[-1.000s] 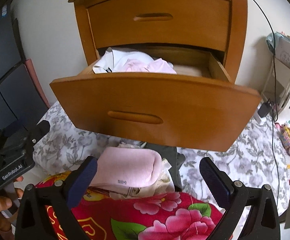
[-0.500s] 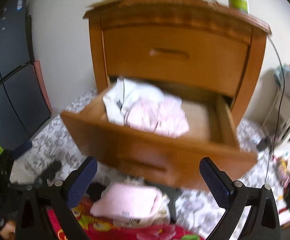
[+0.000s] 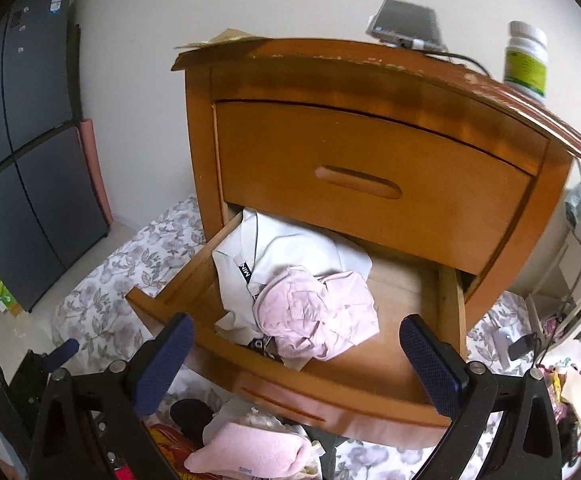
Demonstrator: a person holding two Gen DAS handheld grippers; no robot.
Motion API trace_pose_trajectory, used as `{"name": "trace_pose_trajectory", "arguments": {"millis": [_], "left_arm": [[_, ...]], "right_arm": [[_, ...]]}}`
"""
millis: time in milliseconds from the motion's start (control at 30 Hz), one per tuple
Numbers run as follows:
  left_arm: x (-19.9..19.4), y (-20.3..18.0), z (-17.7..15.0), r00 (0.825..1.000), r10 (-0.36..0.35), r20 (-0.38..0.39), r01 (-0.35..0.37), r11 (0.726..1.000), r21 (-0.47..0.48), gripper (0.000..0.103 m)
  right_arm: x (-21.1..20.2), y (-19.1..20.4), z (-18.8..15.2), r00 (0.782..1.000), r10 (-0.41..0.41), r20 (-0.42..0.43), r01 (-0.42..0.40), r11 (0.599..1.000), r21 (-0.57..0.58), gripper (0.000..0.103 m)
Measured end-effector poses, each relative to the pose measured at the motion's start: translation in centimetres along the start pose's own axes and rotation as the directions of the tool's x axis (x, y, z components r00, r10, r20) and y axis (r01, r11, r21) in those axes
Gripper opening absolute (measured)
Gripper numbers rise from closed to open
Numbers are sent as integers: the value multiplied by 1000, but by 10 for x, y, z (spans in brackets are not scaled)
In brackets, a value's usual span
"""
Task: Take underwear out of drawer
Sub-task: 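Reach the right gripper into the drawer toward the pink garment, then close the right gripper on the crumpled pink garment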
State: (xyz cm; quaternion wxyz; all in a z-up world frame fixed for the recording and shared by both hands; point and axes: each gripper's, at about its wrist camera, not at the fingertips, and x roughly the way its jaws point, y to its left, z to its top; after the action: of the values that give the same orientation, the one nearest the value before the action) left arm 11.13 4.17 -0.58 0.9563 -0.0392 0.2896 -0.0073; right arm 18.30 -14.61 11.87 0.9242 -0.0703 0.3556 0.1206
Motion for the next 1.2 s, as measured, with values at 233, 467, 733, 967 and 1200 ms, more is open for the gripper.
{"name": "trace_pose_trajectory", "arguments": {"millis": [233, 467, 733, 967, 1200], "left_arm": [[6, 4, -2, 1000, 0, -18, 0, 1000, -20, 98], [12, 9, -4, 999, -33, -43, 31, 999, -43, 99], [23, 4, -9, 996, -34, -79, 34, 999, -7, 99], [28, 4, -13, 995, -32, -99, 32, 999, 1, 99], [31, 4, -15, 993, -35, -116, 35, 999, 4, 99]], "right_arm": [[41, -10, 30, 993, 2, -121, 0, 1000, 12, 103], [105, -8, 40, 958, 42, -284, -21, 997, 75, 103], [168, -5, 36, 900, 65, -432, -2, 990, 144, 103], [207, -7, 32, 860, 34, -509, 51, 987, 152, 103], [234, -15, 30, 837, -7, -547, 111, 981, 158, 101]]}}
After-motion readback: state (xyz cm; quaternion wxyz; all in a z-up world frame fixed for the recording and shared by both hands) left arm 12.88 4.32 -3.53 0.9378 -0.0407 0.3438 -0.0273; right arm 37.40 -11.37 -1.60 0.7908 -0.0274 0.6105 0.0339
